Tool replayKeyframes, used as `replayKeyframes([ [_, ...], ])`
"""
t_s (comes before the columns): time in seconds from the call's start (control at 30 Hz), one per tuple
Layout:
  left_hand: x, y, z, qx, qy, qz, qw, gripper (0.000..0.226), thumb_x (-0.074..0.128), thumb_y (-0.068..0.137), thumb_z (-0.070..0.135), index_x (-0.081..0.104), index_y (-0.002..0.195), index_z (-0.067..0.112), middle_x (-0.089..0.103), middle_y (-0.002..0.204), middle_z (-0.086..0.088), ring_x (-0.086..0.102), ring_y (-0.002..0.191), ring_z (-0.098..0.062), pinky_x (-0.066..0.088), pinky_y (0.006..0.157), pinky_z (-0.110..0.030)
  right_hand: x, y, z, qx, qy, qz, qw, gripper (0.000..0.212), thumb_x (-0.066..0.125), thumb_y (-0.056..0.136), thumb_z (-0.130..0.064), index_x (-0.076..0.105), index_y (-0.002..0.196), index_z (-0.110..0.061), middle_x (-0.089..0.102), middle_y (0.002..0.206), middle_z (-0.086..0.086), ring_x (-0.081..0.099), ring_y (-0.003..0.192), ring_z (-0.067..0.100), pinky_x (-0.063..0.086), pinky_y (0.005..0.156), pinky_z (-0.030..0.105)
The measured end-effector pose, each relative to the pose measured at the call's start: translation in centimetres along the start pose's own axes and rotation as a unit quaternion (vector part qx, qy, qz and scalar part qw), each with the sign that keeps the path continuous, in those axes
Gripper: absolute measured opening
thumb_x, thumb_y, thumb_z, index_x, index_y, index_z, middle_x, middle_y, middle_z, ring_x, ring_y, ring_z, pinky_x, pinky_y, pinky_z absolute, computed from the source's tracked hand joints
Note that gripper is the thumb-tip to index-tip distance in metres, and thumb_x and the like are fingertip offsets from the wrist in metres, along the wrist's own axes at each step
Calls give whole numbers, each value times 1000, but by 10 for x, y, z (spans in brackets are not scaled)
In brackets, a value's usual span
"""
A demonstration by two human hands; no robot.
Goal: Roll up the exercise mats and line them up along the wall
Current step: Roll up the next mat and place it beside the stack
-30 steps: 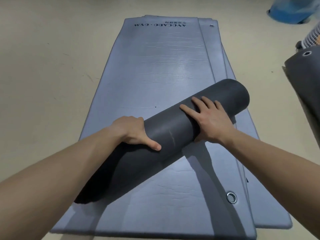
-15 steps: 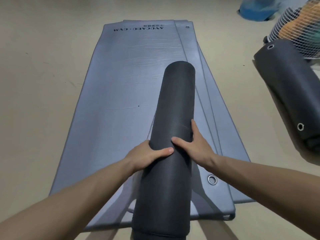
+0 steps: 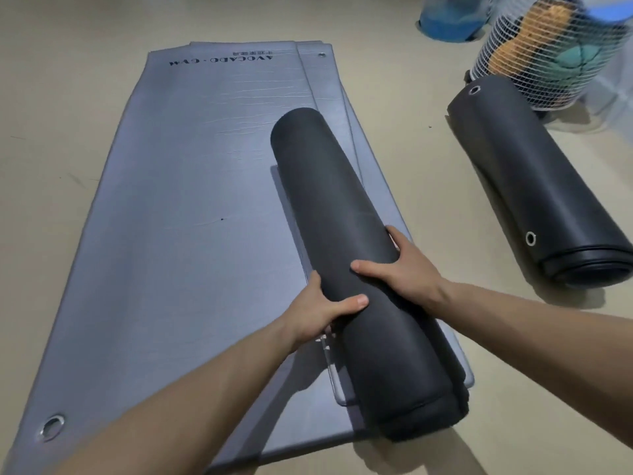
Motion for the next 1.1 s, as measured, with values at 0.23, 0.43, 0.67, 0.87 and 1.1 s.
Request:
replayKeyframes([
  [0.23,67,90,27,16,110,28,993,90,92,61,60,54,135,27,68,129,10,67,113,-15,56,98,-40,-95,31,26,-16,-98,45,994,105,85,62,-58,36,153,-44,63,133,-20,65,112,10,51,99,34],
  [0.43,100,147,74,99,99,37,989,60,93,75,27,61,126,28,71,122,12,67,104,1,57,88,-20,-154,58,61,15,-55,151,987,69,82,71,-51,52,132,-39,68,117,-17,66,102,16,51,86,35],
  [0.67,155,240,105,102,30,7,994,131,88,55,55,16,163,42,42,161,9,51,141,-18,49,111,-49,-224,108,58,-1,-182,209,961,75,72,83,-49,43,150,-32,52,144,-2,55,128,26,47,96,40],
  [0.87,185,289,127,118,50,11,992,112,83,82,37,8,166,35,36,165,9,42,146,-18,48,113,-50,-248,143,69,12,-313,203,928,69,52,103,-47,20,163,-36,18,171,4,34,148,34,40,110,47],
  [1.1,210,329,142,110,72,-50,990,102,76,94,21,4,167,28,30,168,6,35,151,-15,39,120,-46,-275,155,86,46,-308,266,912,67,49,104,-50,20,163,-35,17,171,6,37,144,35,40,108,47],
])
Point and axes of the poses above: each hand's wrist, its own y-axis towards the middle knuckle, its own x-axis out of the palm, z = x × y, the point moved 10 cm from there along y, towards the middle knuckle
